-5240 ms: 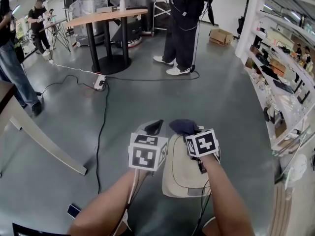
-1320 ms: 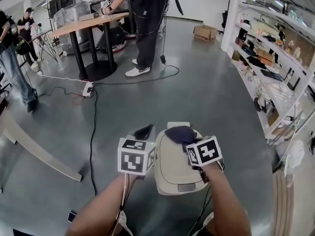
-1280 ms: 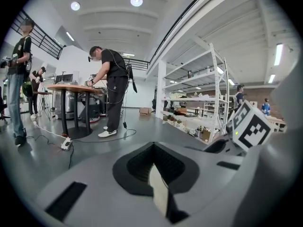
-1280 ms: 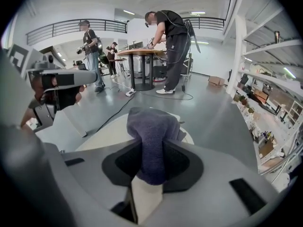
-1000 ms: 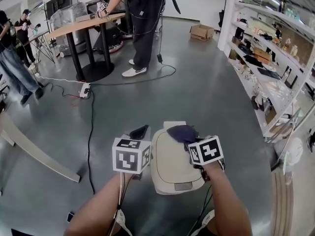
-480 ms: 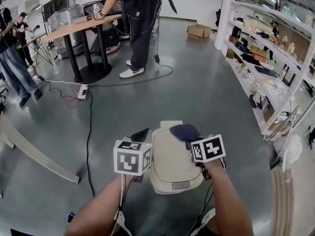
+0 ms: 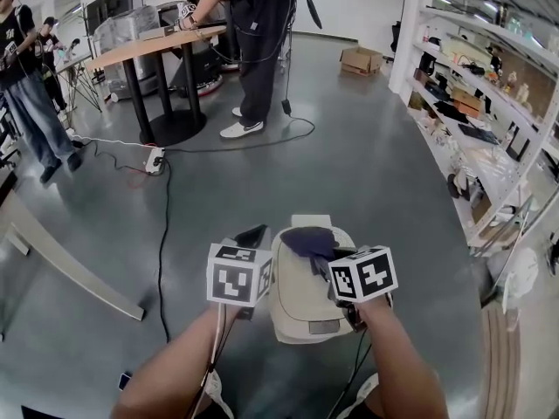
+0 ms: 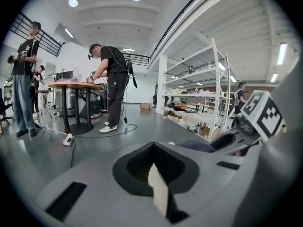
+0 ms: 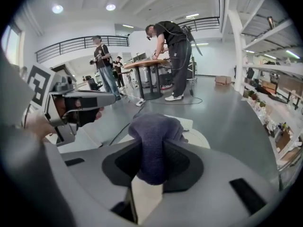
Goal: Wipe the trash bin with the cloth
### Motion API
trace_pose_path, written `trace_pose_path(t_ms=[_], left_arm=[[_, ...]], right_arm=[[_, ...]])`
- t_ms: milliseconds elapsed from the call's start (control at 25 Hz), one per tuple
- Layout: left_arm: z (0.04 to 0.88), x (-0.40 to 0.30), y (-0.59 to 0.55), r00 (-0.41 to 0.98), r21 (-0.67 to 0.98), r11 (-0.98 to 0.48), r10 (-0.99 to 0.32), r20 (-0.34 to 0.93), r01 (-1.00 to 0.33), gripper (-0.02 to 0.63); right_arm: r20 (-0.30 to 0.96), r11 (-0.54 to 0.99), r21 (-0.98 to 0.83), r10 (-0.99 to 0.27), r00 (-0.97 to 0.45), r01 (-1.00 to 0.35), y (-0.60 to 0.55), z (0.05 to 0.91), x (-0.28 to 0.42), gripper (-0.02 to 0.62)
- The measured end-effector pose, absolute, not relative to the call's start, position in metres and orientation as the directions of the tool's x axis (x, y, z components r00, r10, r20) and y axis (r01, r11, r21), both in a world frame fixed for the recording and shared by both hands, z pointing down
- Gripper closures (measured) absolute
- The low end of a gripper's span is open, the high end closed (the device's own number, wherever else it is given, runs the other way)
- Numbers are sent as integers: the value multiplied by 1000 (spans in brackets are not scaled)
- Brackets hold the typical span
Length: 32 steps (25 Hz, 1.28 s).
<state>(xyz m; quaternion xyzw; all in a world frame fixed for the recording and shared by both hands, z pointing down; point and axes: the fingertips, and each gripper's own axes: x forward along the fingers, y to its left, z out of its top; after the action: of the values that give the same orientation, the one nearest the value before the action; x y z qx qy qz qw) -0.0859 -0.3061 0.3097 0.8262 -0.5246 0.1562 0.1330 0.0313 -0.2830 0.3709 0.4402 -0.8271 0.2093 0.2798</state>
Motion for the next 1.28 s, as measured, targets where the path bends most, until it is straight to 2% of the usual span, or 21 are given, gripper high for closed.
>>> trace_pose_path(t_ms=[320, 520, 680, 1280], left_arm=[[315, -107, -283, 383, 84, -386, -820, 425, -919, 606], [306, -114, -275, 379, 73, -385, -828, 414, -920, 606], [306, -118, -268, 375, 76, -380, -827, 419, -922, 606], [303, -101, -256, 395, 79, -399, -822, 410, -913, 606]], right_arm=[[665, 645, -86, -531, -525, -760, -254, 375, -30, 492], [732, 686, -8, -491, -472, -727, -243, 395, -50, 492], [747, 693, 57, -507, -430, -719, -242, 397, -50, 492], [739, 621, 60, -554, -384, -781, -247, 396, -14, 492]])
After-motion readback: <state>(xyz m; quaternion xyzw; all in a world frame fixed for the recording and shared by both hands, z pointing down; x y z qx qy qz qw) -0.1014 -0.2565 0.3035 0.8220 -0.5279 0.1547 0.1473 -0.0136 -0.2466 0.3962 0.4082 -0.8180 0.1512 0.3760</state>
